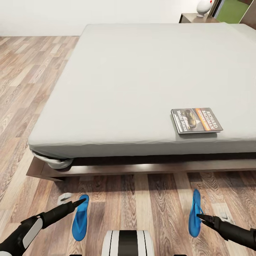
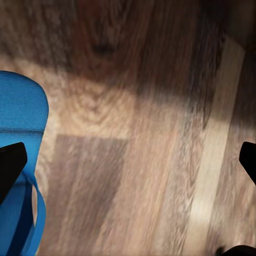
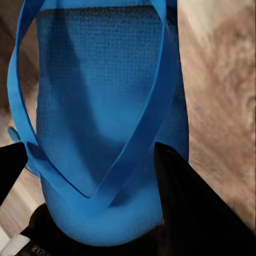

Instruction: In the bedroom, move the book from the bed onto either nightstand, and place the two sandals side by side next to the bed.

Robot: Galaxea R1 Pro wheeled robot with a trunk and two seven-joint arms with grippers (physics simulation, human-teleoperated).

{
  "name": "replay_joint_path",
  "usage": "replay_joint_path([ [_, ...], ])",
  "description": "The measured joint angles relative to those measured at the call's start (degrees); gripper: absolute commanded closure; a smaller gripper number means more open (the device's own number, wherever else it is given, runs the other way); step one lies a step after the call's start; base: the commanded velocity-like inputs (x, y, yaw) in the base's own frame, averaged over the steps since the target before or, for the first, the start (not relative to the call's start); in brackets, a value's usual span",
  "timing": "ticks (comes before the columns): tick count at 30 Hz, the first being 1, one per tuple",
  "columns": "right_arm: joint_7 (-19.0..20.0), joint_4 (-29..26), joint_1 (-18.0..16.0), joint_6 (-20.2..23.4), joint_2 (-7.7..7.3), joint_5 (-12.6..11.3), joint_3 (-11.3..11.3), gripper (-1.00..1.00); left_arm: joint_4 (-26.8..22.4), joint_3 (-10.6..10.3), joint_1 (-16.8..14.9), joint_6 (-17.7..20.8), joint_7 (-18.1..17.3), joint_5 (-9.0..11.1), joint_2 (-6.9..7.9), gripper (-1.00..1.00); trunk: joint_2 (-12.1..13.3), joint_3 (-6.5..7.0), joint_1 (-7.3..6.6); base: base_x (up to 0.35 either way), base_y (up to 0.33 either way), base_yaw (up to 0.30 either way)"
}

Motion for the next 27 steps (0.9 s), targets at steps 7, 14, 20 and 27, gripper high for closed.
replay_joint_path([
  [7, -26.1, -2.2, 0.0, -5.7, 0.00, 0.4, 0.2, 1.00, 0.0, -0.1, 0.0, 0.0, -0.3, 0.1, 0.09, -1.00, 0.0, 0.00, 0.00, 0.000, 0.000, 0.000],
  [14, -41.2, -4.3, 0.0, -14.4, 2.15, 13.8, 0.5, 1.00, 0.0, -0.1, 0.0, 0.0, -0.4, 0.2, 0.03, -1.00, 0.0, 0.00, 0.00, 0.000, 0.000, 0.000],
  [20, -47.1, -3.7, 0.0, -25.9, 8.24, 30.1, 0.4, 1.00, 0.0, -0.1, 0.0, 0.0, -0.5, 0.2, 0.01, -1.00, 0.0, 0.00, 0.00, 0.000, 0.000, 0.000],
  [27, -47.3, -1.3, 0.0, -38.6, 8.72, 31.5, 0.0, 1.00, 0.0, -0.1, 0.0, 0.0, -0.5, 0.2, 0.01, -1.00, 0.0, 0.00, 0.00, 0.000, 0.000, 0.000],
])
